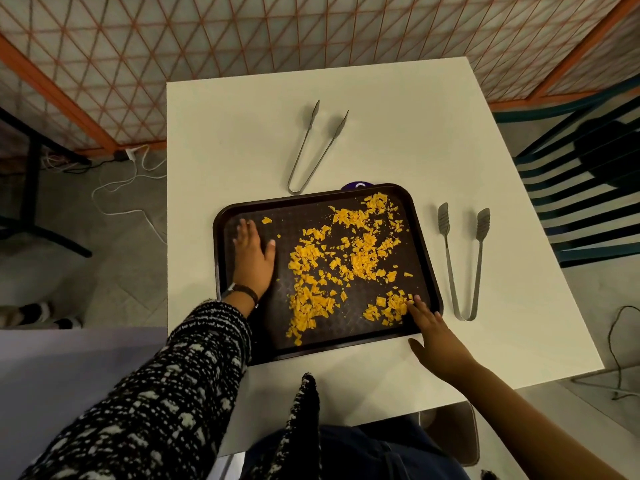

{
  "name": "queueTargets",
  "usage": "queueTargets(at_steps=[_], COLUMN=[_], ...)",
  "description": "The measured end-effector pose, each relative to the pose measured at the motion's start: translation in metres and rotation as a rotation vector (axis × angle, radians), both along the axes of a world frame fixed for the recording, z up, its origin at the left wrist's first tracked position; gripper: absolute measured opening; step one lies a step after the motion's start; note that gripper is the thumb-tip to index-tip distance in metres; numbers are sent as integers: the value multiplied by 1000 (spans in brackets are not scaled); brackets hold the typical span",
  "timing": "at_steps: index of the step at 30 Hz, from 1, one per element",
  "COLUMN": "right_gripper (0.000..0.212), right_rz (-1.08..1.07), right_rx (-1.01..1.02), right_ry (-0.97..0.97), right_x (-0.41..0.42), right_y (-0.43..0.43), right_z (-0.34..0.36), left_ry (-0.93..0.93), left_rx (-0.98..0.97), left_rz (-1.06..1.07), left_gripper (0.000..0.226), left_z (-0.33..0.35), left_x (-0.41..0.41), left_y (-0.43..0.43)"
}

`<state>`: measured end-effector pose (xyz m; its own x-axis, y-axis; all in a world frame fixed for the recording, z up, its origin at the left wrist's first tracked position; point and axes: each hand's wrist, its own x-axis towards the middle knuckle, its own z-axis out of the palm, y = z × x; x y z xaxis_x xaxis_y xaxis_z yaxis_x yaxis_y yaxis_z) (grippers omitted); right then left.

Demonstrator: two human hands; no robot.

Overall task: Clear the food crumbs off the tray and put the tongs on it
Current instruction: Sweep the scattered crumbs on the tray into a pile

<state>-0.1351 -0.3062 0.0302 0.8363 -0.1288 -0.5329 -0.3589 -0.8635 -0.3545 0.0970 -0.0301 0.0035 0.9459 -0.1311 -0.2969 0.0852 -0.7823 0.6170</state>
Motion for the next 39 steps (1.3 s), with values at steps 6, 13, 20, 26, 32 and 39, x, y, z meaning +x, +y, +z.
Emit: queueTargets(at_steps=[6, 13, 20, 26, 32, 39], right_gripper=[70, 58, 46, 64, 66, 62], right_rz=[-11, -107, -226, -334, -90, -160], right_rx=[13, 53, 144, 78, 210, 270], right_ry=[7, -66, -235, -197, -201, -286], right_x=[1, -1, 35, 69, 63, 80], right_y=[-1, 4, 0, 15, 72, 50], right_z=[2, 6, 2, -14, -12, -6], left_ry=[9, 61, 53, 54, 38, 61], left_rx=[50, -83, -176, -96, -83, -64], left_rz=[-142, -472, -103, -39, 22, 38], left_gripper=[63, 57, 55, 55, 54, 54], left_z=[-1, -2, 15, 10, 7, 7], left_x=[20, -51, -99, -89, -100, -100], left_y=[-9, -34, -6, 18, 30, 27])
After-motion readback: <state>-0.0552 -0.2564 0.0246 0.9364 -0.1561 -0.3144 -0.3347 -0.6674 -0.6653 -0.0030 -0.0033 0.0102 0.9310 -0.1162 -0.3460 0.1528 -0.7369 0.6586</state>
